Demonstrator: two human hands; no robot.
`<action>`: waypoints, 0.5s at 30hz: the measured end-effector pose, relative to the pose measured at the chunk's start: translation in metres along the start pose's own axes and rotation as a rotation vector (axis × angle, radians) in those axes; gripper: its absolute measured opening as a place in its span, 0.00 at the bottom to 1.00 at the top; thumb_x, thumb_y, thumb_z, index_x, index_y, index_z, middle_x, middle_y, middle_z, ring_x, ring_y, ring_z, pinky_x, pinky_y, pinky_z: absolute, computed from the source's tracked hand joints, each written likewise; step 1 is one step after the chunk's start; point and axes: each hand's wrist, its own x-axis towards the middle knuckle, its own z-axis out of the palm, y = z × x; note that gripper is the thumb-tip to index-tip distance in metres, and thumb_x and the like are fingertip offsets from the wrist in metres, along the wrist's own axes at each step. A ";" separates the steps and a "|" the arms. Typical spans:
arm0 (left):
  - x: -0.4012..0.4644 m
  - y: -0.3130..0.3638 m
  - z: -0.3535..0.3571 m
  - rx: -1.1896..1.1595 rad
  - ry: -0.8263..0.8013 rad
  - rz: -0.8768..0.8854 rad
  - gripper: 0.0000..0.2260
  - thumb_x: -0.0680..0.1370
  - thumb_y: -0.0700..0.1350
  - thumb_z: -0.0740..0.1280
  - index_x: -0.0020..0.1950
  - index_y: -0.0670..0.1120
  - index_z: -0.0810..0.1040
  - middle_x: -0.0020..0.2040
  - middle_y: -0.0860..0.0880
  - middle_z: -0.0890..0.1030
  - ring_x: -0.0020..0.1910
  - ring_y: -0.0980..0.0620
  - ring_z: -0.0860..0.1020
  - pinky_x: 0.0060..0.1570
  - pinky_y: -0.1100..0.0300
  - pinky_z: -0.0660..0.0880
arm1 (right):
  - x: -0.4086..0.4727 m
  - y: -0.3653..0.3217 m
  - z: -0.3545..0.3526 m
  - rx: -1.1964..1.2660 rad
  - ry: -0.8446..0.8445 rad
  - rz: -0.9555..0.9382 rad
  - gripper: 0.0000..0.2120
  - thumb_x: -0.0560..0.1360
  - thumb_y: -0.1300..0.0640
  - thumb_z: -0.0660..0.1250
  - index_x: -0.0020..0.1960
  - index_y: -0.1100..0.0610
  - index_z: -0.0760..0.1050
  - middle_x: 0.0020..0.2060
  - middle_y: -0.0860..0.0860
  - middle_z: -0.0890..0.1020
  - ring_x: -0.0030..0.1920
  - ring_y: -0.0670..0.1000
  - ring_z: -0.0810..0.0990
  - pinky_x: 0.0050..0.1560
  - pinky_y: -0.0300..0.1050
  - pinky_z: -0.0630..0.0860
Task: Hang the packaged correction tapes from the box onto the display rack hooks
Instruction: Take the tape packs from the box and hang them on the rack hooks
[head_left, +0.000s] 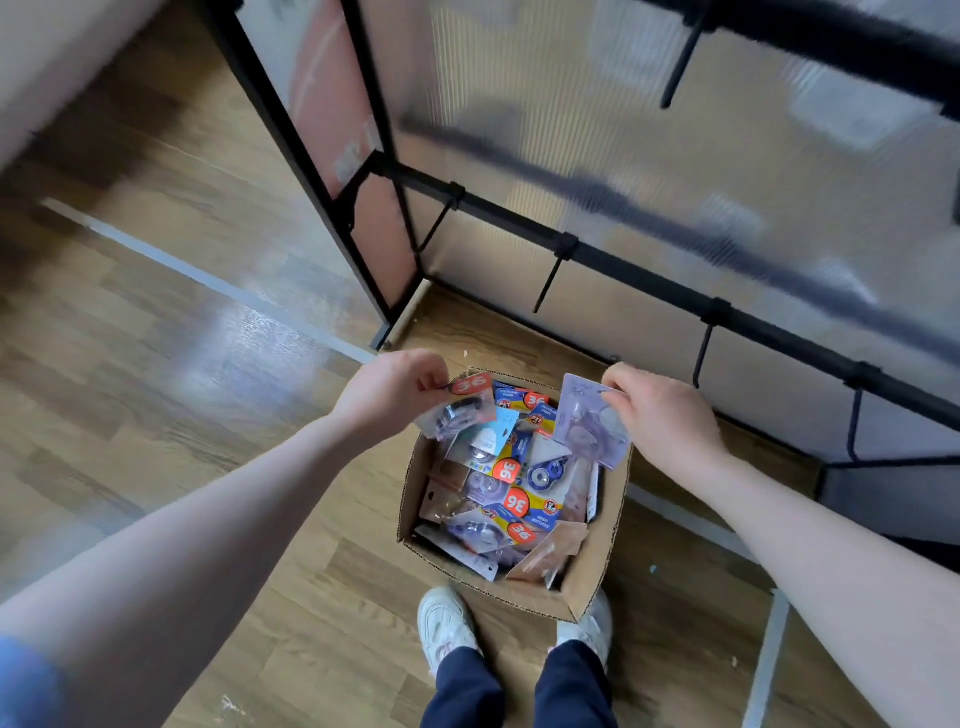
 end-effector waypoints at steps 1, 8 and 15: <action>-0.002 0.006 -0.010 0.016 0.018 0.004 0.05 0.72 0.45 0.71 0.44 0.45 0.78 0.38 0.52 0.77 0.39 0.49 0.75 0.34 0.61 0.67 | -0.002 -0.003 -0.011 0.001 0.013 -0.002 0.09 0.81 0.52 0.55 0.52 0.55 0.71 0.45 0.52 0.81 0.44 0.56 0.77 0.36 0.47 0.70; -0.014 0.046 -0.088 -0.010 0.070 0.088 0.04 0.72 0.45 0.71 0.42 0.47 0.77 0.35 0.54 0.74 0.38 0.49 0.75 0.38 0.56 0.73 | -0.007 -0.027 -0.090 0.051 0.130 -0.007 0.08 0.80 0.54 0.56 0.49 0.55 0.72 0.42 0.51 0.80 0.41 0.55 0.77 0.36 0.47 0.72; -0.024 0.084 -0.169 0.049 0.177 0.154 0.05 0.73 0.46 0.70 0.43 0.47 0.77 0.38 0.54 0.75 0.38 0.52 0.73 0.39 0.58 0.72 | -0.011 -0.060 -0.170 0.045 0.310 -0.054 0.08 0.80 0.54 0.59 0.50 0.57 0.75 0.39 0.51 0.80 0.39 0.55 0.78 0.29 0.43 0.62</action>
